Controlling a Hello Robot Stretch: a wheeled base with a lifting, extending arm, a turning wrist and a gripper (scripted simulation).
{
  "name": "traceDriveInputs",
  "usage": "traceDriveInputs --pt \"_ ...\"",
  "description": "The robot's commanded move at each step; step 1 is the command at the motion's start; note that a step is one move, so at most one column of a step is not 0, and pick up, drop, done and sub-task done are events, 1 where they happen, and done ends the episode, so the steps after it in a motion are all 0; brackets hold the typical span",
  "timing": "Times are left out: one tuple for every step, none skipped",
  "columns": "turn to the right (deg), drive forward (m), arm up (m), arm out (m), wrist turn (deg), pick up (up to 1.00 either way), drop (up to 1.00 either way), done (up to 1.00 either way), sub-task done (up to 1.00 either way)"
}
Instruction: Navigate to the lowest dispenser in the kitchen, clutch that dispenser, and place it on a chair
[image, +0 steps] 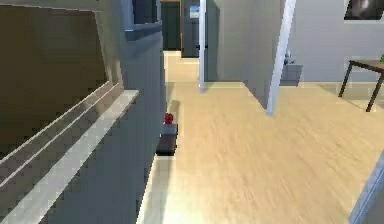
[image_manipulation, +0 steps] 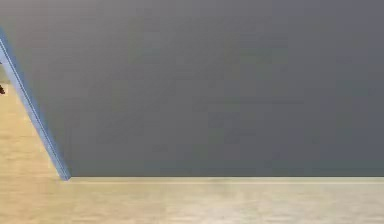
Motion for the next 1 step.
traceDriveInputs --pt "45.0 0.00 0.00 0.00 0.0 0.00 0.00 0.00 0.00"
